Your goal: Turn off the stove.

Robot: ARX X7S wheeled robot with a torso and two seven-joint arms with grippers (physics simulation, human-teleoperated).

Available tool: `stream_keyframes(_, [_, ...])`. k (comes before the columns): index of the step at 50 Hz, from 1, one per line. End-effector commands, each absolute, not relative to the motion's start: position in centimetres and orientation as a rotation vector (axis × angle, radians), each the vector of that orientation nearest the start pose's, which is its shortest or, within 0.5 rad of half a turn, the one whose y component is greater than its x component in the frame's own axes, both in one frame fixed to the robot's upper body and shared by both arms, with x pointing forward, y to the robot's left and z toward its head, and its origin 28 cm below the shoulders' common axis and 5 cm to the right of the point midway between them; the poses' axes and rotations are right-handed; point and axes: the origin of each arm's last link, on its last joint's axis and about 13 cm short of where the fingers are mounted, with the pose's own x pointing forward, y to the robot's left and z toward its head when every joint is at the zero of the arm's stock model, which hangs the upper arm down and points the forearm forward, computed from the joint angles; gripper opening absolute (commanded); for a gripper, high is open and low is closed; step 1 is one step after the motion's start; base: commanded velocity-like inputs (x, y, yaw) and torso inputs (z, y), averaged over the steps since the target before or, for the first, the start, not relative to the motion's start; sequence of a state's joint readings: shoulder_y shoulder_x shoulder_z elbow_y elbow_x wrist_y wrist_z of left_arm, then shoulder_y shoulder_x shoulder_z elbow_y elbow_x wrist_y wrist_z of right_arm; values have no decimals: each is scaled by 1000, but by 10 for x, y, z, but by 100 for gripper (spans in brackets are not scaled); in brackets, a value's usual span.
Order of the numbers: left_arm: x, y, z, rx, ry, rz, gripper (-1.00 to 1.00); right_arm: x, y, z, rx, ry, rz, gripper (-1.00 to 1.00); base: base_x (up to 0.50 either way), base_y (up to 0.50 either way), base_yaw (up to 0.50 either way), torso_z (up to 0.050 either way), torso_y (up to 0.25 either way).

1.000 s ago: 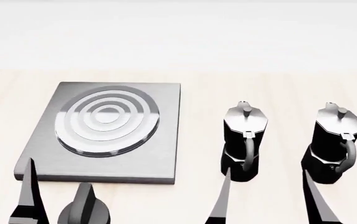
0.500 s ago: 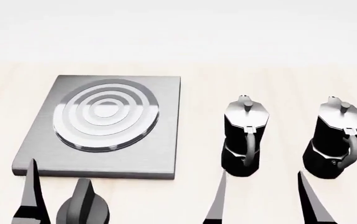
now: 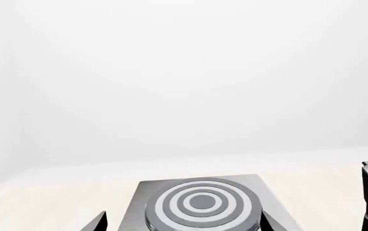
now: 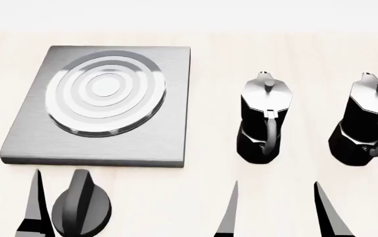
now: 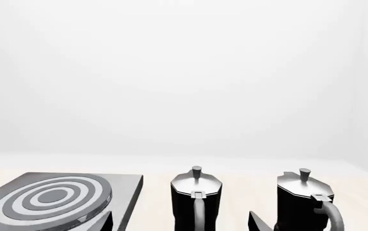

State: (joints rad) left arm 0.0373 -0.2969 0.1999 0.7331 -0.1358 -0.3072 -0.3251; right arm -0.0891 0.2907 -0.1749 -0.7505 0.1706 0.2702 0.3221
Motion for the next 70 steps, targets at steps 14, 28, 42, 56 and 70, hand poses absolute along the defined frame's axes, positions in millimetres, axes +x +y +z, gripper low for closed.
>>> stream_keyframes(14, [175,205,130,67,-348,-5,100,167,-97,128,-29,-345,7,100,0,0,0,0,-147])
stream_keyframes(28, [175,204,130,71,-348,-10,100,167,-97,127,-29,-345,8,100,0,0,0,0,-109])
stream_keyframes(42, [176,199,144,45,-409,-37,100,168,-96,125,-28,-335,12,100,0,0,0,0,-1])
stream_keyframes(56, [182,183,159,49,-475,-114,100,168,-95,123,-31,-330,17,100,0,0,0,0,0])
stream_keyframes(70, [211,177,146,64,-458,-122,100,169,-95,123,-33,-331,24,100,0,0,0,0,0])
